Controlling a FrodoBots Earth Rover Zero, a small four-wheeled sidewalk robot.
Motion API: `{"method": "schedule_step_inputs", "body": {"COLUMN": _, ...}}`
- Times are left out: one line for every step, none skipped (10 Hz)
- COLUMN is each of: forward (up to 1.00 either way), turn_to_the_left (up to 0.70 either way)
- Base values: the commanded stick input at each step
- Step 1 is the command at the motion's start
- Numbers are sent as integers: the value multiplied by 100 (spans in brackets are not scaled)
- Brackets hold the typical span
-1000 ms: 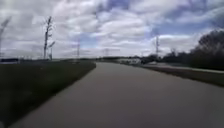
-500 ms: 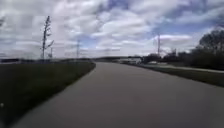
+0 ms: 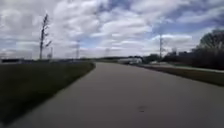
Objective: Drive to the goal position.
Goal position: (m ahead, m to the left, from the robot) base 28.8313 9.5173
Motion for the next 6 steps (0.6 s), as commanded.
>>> {"method": "schedule_step_inputs", "body": {"forward": 98, "turn_to_the_left": 0}}
{"method": "schedule_step_inputs", "body": {"forward": 98, "turn_to_the_left": 0}}
{"method": "schedule_step_inputs", "body": {"forward": 97, "turn_to_the_left": 0}}
{"method": "schedule_step_inputs", "body": {"forward": 98, "turn_to_the_left": 0}}
{"method": "schedule_step_inputs", "body": {"forward": 97, "turn_to_the_left": 0}}
{"method": "schedule_step_inputs", "body": {"forward": 98, "turn_to_the_left": 0}}
